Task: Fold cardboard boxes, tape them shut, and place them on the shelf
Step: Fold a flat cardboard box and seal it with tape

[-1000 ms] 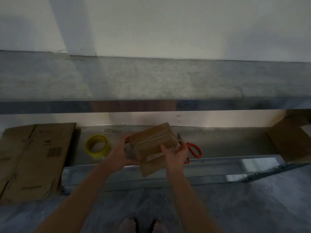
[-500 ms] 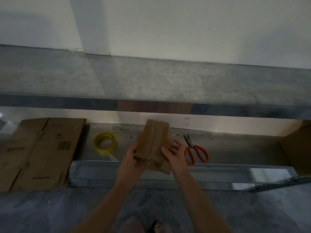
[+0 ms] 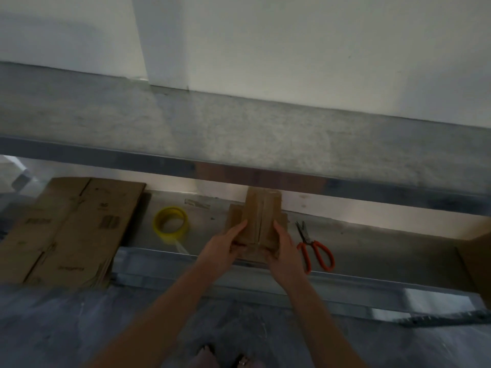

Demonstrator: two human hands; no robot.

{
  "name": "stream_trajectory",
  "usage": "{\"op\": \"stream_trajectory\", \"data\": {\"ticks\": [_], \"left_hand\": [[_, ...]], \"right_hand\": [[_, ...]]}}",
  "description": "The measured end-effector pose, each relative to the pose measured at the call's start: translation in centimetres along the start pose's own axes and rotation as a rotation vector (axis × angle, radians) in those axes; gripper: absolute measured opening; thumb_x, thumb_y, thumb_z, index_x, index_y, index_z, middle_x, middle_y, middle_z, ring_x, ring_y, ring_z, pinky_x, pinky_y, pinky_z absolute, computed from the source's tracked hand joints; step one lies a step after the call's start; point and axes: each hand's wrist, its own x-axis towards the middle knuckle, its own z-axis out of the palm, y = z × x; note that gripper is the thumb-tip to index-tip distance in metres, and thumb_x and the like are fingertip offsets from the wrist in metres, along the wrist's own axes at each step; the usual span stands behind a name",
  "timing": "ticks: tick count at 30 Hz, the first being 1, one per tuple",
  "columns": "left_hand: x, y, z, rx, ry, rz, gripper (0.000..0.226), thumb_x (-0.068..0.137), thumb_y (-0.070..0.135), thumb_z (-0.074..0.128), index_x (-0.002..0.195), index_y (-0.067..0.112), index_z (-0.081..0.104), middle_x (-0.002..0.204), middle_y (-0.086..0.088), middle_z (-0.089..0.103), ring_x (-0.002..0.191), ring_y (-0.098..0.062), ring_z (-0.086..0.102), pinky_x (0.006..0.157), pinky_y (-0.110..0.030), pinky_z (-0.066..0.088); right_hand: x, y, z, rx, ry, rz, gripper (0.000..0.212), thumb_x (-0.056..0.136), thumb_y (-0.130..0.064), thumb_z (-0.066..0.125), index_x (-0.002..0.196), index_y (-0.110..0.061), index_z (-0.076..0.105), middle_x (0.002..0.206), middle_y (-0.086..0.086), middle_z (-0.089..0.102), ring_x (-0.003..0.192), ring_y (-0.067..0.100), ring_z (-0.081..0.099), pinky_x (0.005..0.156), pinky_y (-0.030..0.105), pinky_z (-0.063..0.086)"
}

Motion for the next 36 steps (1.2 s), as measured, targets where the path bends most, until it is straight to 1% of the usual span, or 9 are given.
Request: {"op": "stream_trajectory", "data": {"ticks": [5, 8, 12, 16, 22, 24, 26, 32, 36], "left_hand": [[-1.2, -0.1, -2.4, 0.13, -0.07, 0.091, 0.083, 0.094, 0.031, 0.059, 0.153, 0.034, 0.002, 0.149, 0.0, 0.042, 0.122, -0.021, 0.053, 0.101, -0.028, 0.04], [-2.7, -2.0, -5.3, 0.381, 0.009, 0.172, 0.066, 0.092, 0.039, 0.051, 0.151, 0.021, 0.026, 0.151, -0.002, 0.037, 0.133, -0.023, 0.043, 0.107, -0.035, 0.039], [-4.6, -8.2, -10.0, 0.769, 0.033, 0.266, 0.059, 0.086, 0.047, 0.04, 0.134, 0.014, 0.054, 0.134, -0.008, 0.058, 0.122, -0.031, 0.055, 0.095, -0.047, 0.048], [-4.8, -13.6, -13.5, 0.899, -0.075, 0.221, 0.062, 0.09, 0.049, 0.033, 0.138, 0.014, 0.05, 0.136, -0.006, 0.056, 0.125, -0.03, 0.053, 0.099, -0.047, 0.045], [-2.3, -17.8, -14.8, 0.911, -0.22, 0.276, 0.058, 0.087, 0.046, 0.036, 0.128, 0.013, 0.06, 0.129, -0.006, 0.061, 0.12, -0.03, 0.057, 0.104, -0.041, 0.041], [-1.6, -18.9, -14.3, 0.883, -0.247, 0.324, 0.055, 0.085, 0.041, 0.039, 0.126, 0.012, 0.061, 0.126, -0.005, 0.063, 0.119, -0.027, 0.058, 0.107, -0.038, 0.03], [-1.2, -19.6, -14.2, 0.852, -0.247, 0.344, 0.051, 0.084, 0.036, 0.039, 0.123, 0.014, 0.062, 0.121, -0.004, 0.065, 0.116, -0.025, 0.06, 0.107, -0.038, 0.035], [-0.3, -20.0, -14.6, 0.768, -0.201, 0.441, 0.042, 0.077, 0.031, 0.05, 0.115, 0.019, 0.064, 0.107, 0.0, 0.068, 0.105, -0.022, 0.064, 0.092, -0.037, 0.051], [0.1, -20.5, -14.5, 0.737, -0.153, 0.483, 0.04, 0.079, 0.035, 0.04, 0.109, 0.021, 0.064, 0.099, 0.002, 0.066, 0.099, -0.019, 0.061, 0.095, -0.03, 0.037]], "right_hand": [[-2.6, -2.0, -0.4, -0.287, 0.206, -0.207, 0.072, 0.088, -0.03, 0.066, 0.151, -0.019, 0.032, 0.16, 0.011, 0.021, 0.148, 0.031, 0.018, 0.117, 0.045, 0.026], [-5.3, -4.4, 1.1, -0.352, 0.25, -0.38, 0.059, 0.093, -0.031, 0.057, 0.149, -0.023, 0.038, 0.159, 0.004, 0.025, 0.149, 0.027, 0.019, 0.116, 0.04, 0.024], [-7.2, -6.6, 6.1, -0.367, 0.139, -0.521, 0.053, 0.096, -0.031, 0.049, 0.147, -0.024, 0.039, 0.158, 0.001, 0.03, 0.149, 0.021, 0.018, 0.117, 0.041, 0.025], [-5.6, -7.3, 12.4, -0.434, 0.039, -0.416, 0.056, 0.097, -0.039, 0.039, 0.15, -0.023, 0.033, 0.157, 0.005, 0.033, 0.148, 0.024, 0.023, 0.117, 0.048, 0.028], [-0.8, -8.9, 19.7, -0.55, 0.006, -0.153, 0.058, 0.092, -0.045, 0.036, 0.139, -0.015, 0.053, 0.14, 0.009, 0.056, 0.131, 0.029, 0.052, 0.106, 0.045, 0.044], [0.3, -8.9, 21.2, -0.549, 0.025, -0.092, 0.049, 0.09, -0.042, 0.048, 0.125, -0.013, 0.064, 0.131, 0.009, 0.062, 0.126, 0.03, 0.055, 0.102, 0.043, 0.047], [0.7, -8.9, 22.0, -0.51, 0.054, -0.023, 0.035, 0.081, -0.035, 0.069, 0.108, -0.013, 0.069, 0.119, 0.009, 0.066, 0.116, 0.033, 0.061, 0.093, 0.041, 0.052], [0.4, -9.6, 22.2, -0.48, -0.008, 0.059, 0.039, 0.079, -0.033, 0.075, 0.113, -0.022, 0.06, 0.124, 0.0, 0.052, 0.118, 0.024, 0.047, 0.096, 0.035, 0.045], [0.8, -9.5, 21.9, -0.416, 0.033, 0.079, 0.022, 0.081, -0.027, 0.073, 0.101, -0.019, 0.067, 0.116, 0.002, 0.056, 0.112, 0.024, 0.05, 0.092, 0.034, 0.046]]}}
